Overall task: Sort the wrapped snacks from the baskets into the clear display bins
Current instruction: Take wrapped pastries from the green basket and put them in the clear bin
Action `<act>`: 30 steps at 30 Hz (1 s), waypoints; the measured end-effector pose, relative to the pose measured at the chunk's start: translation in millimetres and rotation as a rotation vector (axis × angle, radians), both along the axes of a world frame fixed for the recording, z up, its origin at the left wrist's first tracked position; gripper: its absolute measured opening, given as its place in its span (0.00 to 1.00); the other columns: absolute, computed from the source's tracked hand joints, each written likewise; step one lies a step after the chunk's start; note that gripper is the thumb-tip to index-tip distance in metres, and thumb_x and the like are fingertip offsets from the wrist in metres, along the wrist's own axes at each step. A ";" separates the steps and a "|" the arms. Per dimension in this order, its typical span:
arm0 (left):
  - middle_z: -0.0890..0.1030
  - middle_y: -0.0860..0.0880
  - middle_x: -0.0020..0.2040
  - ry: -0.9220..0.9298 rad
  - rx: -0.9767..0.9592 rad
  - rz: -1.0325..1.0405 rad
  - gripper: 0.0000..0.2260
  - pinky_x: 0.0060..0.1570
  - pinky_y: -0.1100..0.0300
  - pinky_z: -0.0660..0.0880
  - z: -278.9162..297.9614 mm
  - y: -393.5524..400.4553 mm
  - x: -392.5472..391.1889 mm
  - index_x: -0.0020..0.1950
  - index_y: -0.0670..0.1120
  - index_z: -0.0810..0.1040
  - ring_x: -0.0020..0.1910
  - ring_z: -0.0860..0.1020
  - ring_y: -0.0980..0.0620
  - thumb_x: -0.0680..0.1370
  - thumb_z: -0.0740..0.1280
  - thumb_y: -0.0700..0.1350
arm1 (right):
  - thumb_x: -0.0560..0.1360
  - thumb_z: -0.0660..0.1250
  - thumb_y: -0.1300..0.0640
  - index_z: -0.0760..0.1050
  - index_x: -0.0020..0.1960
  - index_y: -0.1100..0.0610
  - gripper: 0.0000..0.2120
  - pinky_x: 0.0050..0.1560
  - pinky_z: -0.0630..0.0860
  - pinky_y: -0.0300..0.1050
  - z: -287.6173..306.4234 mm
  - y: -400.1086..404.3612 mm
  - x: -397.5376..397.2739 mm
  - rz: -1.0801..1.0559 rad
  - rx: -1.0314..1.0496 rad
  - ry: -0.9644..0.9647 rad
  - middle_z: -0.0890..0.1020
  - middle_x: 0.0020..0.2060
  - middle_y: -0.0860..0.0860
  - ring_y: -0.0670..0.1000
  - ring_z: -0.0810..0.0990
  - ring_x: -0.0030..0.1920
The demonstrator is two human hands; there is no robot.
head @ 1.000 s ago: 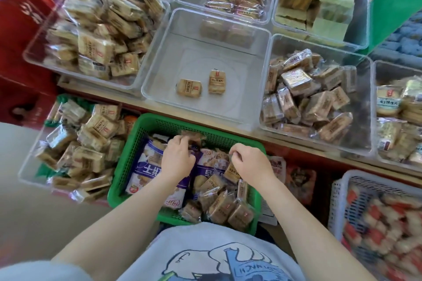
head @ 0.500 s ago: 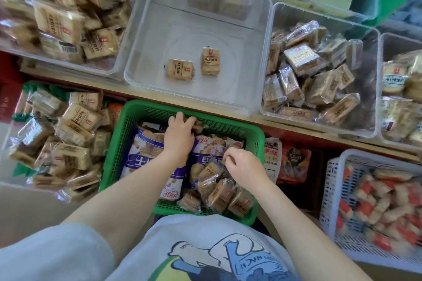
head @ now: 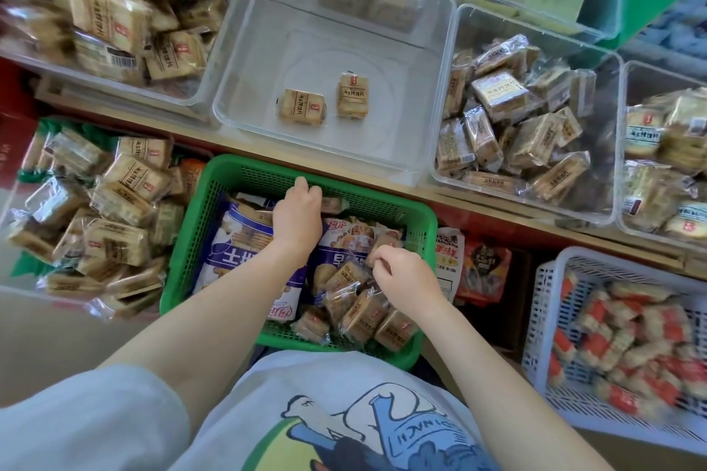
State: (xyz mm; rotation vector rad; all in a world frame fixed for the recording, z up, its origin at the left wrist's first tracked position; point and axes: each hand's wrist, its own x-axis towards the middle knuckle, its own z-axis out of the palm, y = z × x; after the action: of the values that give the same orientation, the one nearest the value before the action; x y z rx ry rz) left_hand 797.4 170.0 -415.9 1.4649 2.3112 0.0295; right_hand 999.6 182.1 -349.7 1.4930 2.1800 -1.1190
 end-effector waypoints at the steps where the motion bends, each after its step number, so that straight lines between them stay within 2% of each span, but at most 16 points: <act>1: 0.71 0.43 0.60 0.034 0.005 -0.020 0.12 0.39 0.56 0.71 2.3 0.5 -2.4 0.60 0.43 0.75 0.52 0.74 0.46 0.78 0.68 0.42 | 0.82 0.57 0.56 0.79 0.55 0.53 0.12 0.36 0.69 0.44 2.7 -0.3 1.8 -0.010 0.006 0.009 0.79 0.45 0.48 0.47 0.75 0.39; 4: 0.72 0.45 0.60 0.006 0.060 -0.054 0.14 0.43 0.55 0.74 13.1 -2.8 -8.3 0.60 0.46 0.76 0.56 0.72 0.46 0.75 0.71 0.47 | 0.82 0.57 0.56 0.79 0.55 0.52 0.11 0.40 0.72 0.44 11.1 2.4 9.7 -0.066 0.038 0.046 0.79 0.46 0.46 0.46 0.76 0.42; 6: 0.75 0.49 0.58 -0.130 0.105 -0.050 0.15 0.43 0.56 0.73 28.1 -5.5 -7.9 0.61 0.48 0.76 0.55 0.73 0.49 0.75 0.71 0.47 | 0.82 0.58 0.57 0.78 0.59 0.52 0.11 0.44 0.73 0.43 14.7 7.1 15.5 -0.119 0.063 0.071 0.79 0.51 0.47 0.46 0.77 0.45; 8: 0.78 0.52 0.56 -0.279 0.125 -0.050 0.16 0.46 0.57 0.74 48.6 -6.0 -2.4 0.62 0.49 0.76 0.54 0.76 0.51 0.75 0.71 0.46 | 0.81 0.61 0.57 0.73 0.67 0.51 0.15 0.46 0.73 0.41 21.2 12.1 21.3 -0.203 0.103 0.138 0.76 0.59 0.49 0.45 0.76 0.46; 9: 0.79 0.52 0.56 -0.348 0.134 -0.064 0.16 0.49 0.58 0.74 59.5 -5.0 2.4 0.63 0.49 0.77 0.54 0.76 0.51 0.75 0.72 0.46 | 0.81 0.63 0.56 0.69 0.71 0.49 0.19 0.48 0.73 0.41 26.8 15.2 23.7 -0.244 0.131 0.186 0.73 0.63 0.49 0.45 0.76 0.49; 11: 0.80 0.52 0.55 -0.448 0.184 -0.127 0.17 0.52 0.59 0.73 81.6 -0.6 18.1 0.62 0.48 0.78 0.54 0.77 0.51 0.74 0.74 0.44 | 0.78 0.68 0.54 0.61 0.76 0.47 0.30 0.61 0.69 0.41 41.6 23.8 30.1 -0.268 0.178 0.290 0.68 0.69 0.46 0.45 0.72 0.63; 13: 0.82 0.52 0.54 -0.516 0.239 -0.195 0.18 0.53 0.60 0.71 105.3 8.2 40.0 0.61 0.48 0.80 0.54 0.78 0.50 0.73 0.76 0.42 | 0.76 0.72 0.53 0.61 0.76 0.44 0.34 0.69 0.64 0.43 59.3 35.7 40.8 -0.213 0.189 0.345 0.68 0.71 0.43 0.44 0.66 0.70; 15: 0.83 0.52 0.55 -0.542 0.298 -0.244 0.18 0.55 0.59 0.72 129.5 20.0 63.6 0.62 0.48 0.80 0.54 0.79 0.50 0.73 0.76 0.43 | 0.75 0.73 0.55 0.70 0.70 0.44 0.27 0.66 0.70 0.44 78.0 49.5 56.8 -0.202 0.180 0.361 0.76 0.64 0.42 0.41 0.72 0.63; 17: 0.82 0.52 0.58 -0.565 0.407 -0.247 0.19 0.59 0.55 0.74 149.8 32.0 84.5 0.64 0.49 0.79 0.56 0.78 0.52 0.74 0.75 0.46 | 0.75 0.73 0.56 0.76 0.62 0.45 0.17 0.53 0.75 0.39 96.8 62.6 77.4 -0.274 0.184 0.401 0.80 0.52 0.39 0.39 0.77 0.51; 18: 0.81 0.52 0.61 -0.579 0.468 -0.227 0.21 0.61 0.53 0.74 156.2 38.0 93.3 0.67 0.51 0.77 0.59 0.77 0.53 0.75 0.74 0.49 | 0.75 0.73 0.55 0.76 0.60 0.46 0.15 0.48 0.73 0.34 106.1 68.7 88.6 -0.321 0.223 0.426 0.80 0.49 0.39 0.37 0.77 0.49; 20: 0.74 0.52 0.70 -0.558 0.507 -0.195 0.29 0.68 0.55 0.68 162.5 51.8 107.4 0.75 0.53 0.68 0.68 0.70 0.54 0.76 0.70 0.57 | 0.76 0.73 0.53 0.76 0.60 0.49 0.14 0.45 0.71 0.28 118.2 83.2 112.2 -0.443 0.411 0.452 0.80 0.48 0.40 0.37 0.77 0.48; 22: 0.61 0.52 0.79 -0.438 0.417 -0.227 0.35 0.75 0.53 0.57 158.4 68.8 119.1 0.80 0.52 0.57 0.77 0.58 0.53 0.77 0.64 0.63 | 0.77 0.71 0.53 0.75 0.62 0.52 0.15 0.47 0.74 0.36 122.3 103.7 133.7 -0.606 0.639 0.441 0.80 0.50 0.45 0.43 0.78 0.48; 24: 0.48 0.51 0.82 -0.282 0.263 -0.291 0.37 0.78 0.49 0.46 147.0 80.1 129.8 0.82 0.51 0.48 0.80 0.46 0.52 0.79 0.57 0.66 | 0.79 0.68 0.53 0.74 0.65 0.55 0.16 0.47 0.75 0.43 119.5 127.9 148.5 -0.724 0.788 0.382 0.80 0.54 0.50 0.48 0.77 0.49; 27: 0.40 0.48 0.81 -0.115 0.084 -0.355 0.39 0.78 0.48 0.39 121.4 79.0 137.7 0.81 0.48 0.42 0.79 0.35 0.49 0.79 0.50 0.68 | 0.81 0.63 0.53 0.71 0.70 0.56 0.19 0.48 0.71 0.42 111.7 163.3 158.4 -0.701 0.814 0.142 0.76 0.64 0.54 0.52 0.77 0.57; 30: 0.39 0.45 0.81 0.040 0.055 -0.396 0.40 0.77 0.48 0.36 104.5 73.8 140.7 0.81 0.45 0.40 0.77 0.30 0.47 0.79 0.46 0.70 | 0.83 0.58 0.58 0.76 0.65 0.57 0.14 0.45 0.69 0.45 89.6 188.7 163.7 -0.545 0.705 -0.083 0.78 0.61 0.56 0.58 0.78 0.56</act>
State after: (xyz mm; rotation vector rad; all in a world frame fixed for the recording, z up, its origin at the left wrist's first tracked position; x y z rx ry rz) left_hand 938.1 243.8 -311.5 1.9399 2.0222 -0.0488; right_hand 1163.3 370.8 -260.1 2.4775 2.2874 -0.3649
